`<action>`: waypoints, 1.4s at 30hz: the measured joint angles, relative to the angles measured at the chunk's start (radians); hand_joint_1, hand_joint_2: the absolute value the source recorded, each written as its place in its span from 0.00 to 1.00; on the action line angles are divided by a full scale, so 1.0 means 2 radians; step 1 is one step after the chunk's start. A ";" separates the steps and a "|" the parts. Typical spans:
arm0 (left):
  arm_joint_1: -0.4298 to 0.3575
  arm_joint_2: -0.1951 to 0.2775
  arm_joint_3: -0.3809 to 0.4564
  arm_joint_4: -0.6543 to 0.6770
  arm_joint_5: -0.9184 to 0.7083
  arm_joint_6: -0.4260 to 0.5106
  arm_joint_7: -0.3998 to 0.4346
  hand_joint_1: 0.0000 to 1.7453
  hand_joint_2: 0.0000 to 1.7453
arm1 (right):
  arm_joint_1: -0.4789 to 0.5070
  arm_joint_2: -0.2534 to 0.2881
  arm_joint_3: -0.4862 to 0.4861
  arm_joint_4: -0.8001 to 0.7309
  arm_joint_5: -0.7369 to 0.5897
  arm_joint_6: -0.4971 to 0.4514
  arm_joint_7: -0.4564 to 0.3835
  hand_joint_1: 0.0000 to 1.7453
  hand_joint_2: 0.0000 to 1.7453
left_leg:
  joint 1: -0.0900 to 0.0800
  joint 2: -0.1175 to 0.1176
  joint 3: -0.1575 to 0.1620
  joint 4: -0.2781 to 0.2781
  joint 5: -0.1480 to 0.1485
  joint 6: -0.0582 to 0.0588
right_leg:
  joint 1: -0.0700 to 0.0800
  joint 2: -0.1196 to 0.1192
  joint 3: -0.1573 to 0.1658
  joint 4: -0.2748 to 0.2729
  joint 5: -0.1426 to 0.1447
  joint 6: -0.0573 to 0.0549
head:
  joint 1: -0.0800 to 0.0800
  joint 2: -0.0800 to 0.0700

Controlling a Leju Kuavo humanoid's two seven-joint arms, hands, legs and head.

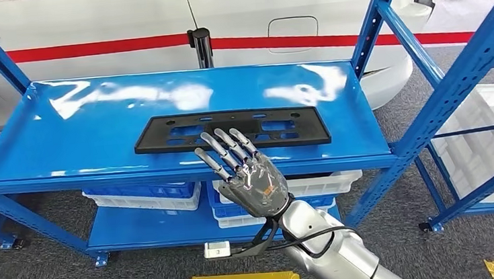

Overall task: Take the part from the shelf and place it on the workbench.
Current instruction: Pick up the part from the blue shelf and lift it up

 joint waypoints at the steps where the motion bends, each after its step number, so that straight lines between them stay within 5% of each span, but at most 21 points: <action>1: -0.001 0.000 0.000 0.000 0.000 0.000 0.000 0.00 0.00 | 0.000 0.000 -0.001 0.000 0.000 0.000 0.000 0.00 1.00 | -0.001 0.000 0.005 -0.001 -0.001 0.004 | 0.000 0.000 -0.008 0.017 -0.009 -0.001 | 0.000 0.000; 4: -0.002 0.000 0.000 0.000 -0.001 0.000 0.000 0.00 0.00 | 0.002 -0.002 -0.001 0.000 0.002 0.000 0.001 0.00 1.00 | -0.005 -0.001 0.009 -0.002 -0.007 0.013 | 0.002 0.000 -0.061 0.091 -0.040 -0.006 | -0.002 0.000; 6: -0.002 0.000 0.000 0.000 -0.001 0.000 0.000 0.00 0.00 | 0.006 -0.003 -0.002 0.000 0.003 0.000 0.001 0.00 1.00 | -0.009 -0.003 0.014 -0.001 -0.012 0.015 | 0.003 0.001 -0.081 0.094 -0.033 -0.002 | -0.001 0.000; 9: -0.001 -0.001 0.000 0.000 -0.004 0.000 0.000 0.00 0.00 | 0.010 -0.004 -0.003 0.000 0.006 0.001 0.001 0.00 1.00 | -0.012 -0.005 0.026 -0.001 -0.023 0.014 | 0.007 0.000 -0.067 0.013 0.022 0.000 | -0.002 0.000; 12: -0.002 -0.001 0.000 0.001 -0.006 0.000 -0.001 0.00 0.00 | 0.011 -0.004 -0.005 0.000 0.007 0.002 0.002 0.00 1.00 | -0.012 -0.006 0.033 0.000 -0.028 0.006 | 0.015 -0.001 -0.059 -0.016 0.029 -0.017 | -0.005 0.000; 15: -0.002 -0.001 0.000 0.002 -0.008 -0.001 -0.001 0.00 0.00 | 0.010 -0.004 -0.008 0.000 0.008 0.007 0.004 0.00 1.00 | -0.011 -0.003 0.034 0.020 -0.032 -0.002 | 0.006 0.001 -0.038 -0.030 0.035 -0.031 | -0.003 0.001; 19: -0.004 0.000 0.000 0.002 -0.012 0.002 -0.001 0.00 0.00 | 0.007 0.001 -0.008 0.002 0.012 0.024 0.011 0.00 1.00 | 0.000 0.000 -0.027 0.114 -0.074 -0.016 | 0.000 0.000 -0.024 -0.034 0.031 -0.037 | -0.006 0.001; 21: -0.004 0.000 0.000 0.002 -0.015 0.010 0.002 0.00 0.00 | 0.007 0.004 -0.008 0.007 0.013 0.033 0.012 0.00 1.00 | 0.007 0.001 -0.049 0.123 -0.068 -0.026 | -0.003 0.001 -0.019 -0.033 0.025 -0.033 | -0.006 0.001; 24: -0.003 -0.001 0.000 0.002 -0.017 0.024 0.009 0.00 0.00 | 0.004 0.011 -0.007 0.024 0.014 0.045 0.013 0.00 1.00 | 0.019 0.004 -0.037 0.047 -0.005 -0.043 | -0.011 0.004 -0.006 -0.031 0.013 -0.020 | -0.007 0.001; 25: -0.004 -0.001 0.000 0.002 -0.017 0.027 0.010 0.00 0.00 | 0.002 0.014 -0.006 0.032 0.014 0.049 0.014 0.00 1.00 | 0.020 0.006 -0.032 0.026 0.004 -0.043 | -0.011 0.004 -0.004 -0.029 0.009 -0.015 | -0.010 0.001; 29: -0.007 -0.003 0.000 0.003 -0.017 0.036 0.015 0.00 0.00 | -0.009 0.024 -0.001 0.059 0.020 0.069 0.027 0.00 1.00 | 0.015 0.005 -0.029 0.012 0.012 -0.024 | -0.004 0.001 -0.006 -0.029 -0.002 -0.001 | -0.011 0.001; 42: -0.009 -0.006 0.007 0.003 -0.017 0.048 0.022 0.00 0.00 | -0.053 0.039 0.001 0.145 0.079 0.154 0.147 0.00 1.00 | 0.010 0.000 -0.025 0.010 0.008 -0.013 | -0.004 -0.001 0.010 -0.052 -0.001 0.000 | 0.015 0.001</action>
